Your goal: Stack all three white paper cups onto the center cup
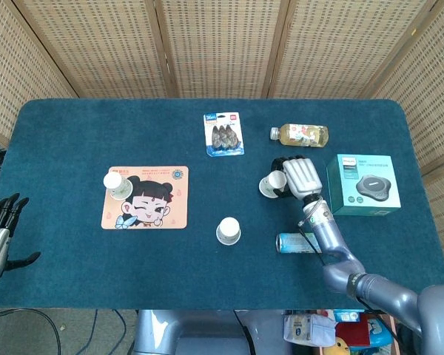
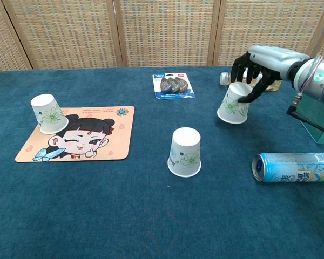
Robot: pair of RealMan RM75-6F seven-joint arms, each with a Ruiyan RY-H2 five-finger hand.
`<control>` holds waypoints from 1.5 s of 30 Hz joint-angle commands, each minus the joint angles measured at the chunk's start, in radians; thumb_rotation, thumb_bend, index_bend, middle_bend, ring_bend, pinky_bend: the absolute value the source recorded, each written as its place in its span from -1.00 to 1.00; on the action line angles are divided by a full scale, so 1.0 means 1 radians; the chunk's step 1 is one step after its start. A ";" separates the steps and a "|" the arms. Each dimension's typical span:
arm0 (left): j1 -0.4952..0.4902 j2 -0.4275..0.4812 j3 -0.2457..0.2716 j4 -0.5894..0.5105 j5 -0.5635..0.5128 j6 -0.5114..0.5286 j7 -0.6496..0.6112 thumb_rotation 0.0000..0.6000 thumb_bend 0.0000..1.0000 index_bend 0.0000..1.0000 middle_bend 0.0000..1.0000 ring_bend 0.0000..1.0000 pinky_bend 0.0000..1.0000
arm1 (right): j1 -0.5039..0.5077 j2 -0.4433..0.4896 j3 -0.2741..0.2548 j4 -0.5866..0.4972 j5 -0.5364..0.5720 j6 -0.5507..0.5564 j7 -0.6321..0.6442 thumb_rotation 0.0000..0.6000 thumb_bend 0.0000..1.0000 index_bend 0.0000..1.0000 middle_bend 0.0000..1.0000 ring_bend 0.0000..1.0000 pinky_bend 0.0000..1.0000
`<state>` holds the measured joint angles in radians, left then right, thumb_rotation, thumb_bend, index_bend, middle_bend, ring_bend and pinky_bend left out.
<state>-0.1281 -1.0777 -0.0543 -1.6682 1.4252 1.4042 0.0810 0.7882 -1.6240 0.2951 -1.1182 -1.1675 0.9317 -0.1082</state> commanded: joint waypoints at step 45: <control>0.000 0.005 0.011 -0.008 0.019 0.008 -0.002 1.00 -0.93 -1.00 -1.00 -1.00 -1.00 | -0.008 0.141 -0.103 -0.548 -0.220 0.098 -0.228 1.00 -0.14 -0.01 0.11 -0.09 -0.24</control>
<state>-0.1280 -1.0727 -0.0434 -1.6763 1.4442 1.4118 0.0786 0.7794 -1.4828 0.1918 -1.6649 -1.3876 1.0301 -0.3359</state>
